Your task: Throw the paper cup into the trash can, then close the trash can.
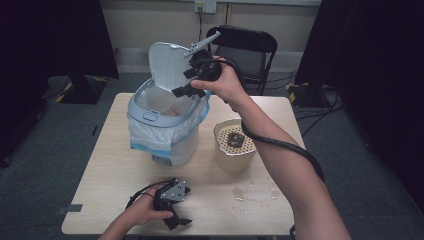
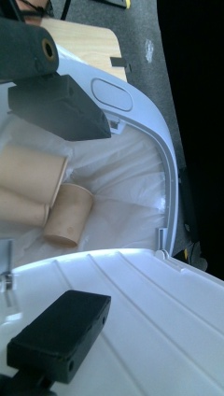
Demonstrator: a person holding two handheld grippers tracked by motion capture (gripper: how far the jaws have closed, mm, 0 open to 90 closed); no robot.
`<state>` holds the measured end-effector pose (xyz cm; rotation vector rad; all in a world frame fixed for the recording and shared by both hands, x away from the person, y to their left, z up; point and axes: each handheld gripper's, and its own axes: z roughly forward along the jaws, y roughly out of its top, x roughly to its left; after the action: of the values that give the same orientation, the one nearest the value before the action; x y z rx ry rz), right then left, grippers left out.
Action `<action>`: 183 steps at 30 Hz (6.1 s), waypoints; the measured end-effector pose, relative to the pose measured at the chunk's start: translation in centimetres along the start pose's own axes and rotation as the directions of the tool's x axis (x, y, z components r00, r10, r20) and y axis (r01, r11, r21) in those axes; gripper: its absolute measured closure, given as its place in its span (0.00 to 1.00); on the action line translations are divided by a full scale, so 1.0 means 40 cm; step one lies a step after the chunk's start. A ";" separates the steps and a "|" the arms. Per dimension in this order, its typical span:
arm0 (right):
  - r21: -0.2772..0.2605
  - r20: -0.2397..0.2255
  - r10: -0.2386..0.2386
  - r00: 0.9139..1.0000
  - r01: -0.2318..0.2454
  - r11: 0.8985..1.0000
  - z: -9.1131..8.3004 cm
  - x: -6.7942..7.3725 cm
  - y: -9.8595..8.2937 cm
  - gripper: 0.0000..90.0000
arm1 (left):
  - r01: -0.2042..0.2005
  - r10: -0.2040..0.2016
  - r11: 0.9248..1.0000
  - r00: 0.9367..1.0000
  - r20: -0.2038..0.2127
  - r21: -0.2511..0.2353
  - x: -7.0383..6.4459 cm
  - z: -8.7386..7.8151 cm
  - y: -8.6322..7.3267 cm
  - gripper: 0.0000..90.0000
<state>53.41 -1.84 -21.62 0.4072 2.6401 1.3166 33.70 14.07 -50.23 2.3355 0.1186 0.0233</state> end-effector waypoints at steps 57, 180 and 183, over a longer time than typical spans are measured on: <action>-0.012 0.014 0.000 1.000 0.000 1.000 -0.041 -0.019 -0.036 0.20 | -0.001 0.001 1.000 1.000 0.000 0.001 0.000 0.000 0.000 0.00; 0.038 -0.040 -0.060 0.997 0.062 0.997 0.114 0.090 -0.016 0.64 | 0.000 0.000 1.000 1.000 0.002 0.001 0.000 0.000 0.000 0.00; 0.027 -0.042 -0.057 0.997 0.058 0.998 0.113 0.090 -0.019 0.64 | -0.001 0.001 1.000 1.000 0.002 0.000 0.000 0.000 0.000 0.00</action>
<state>51.05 2.25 -25.03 0.3085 2.6855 1.2858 33.71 14.08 -50.24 2.3358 0.1163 0.0219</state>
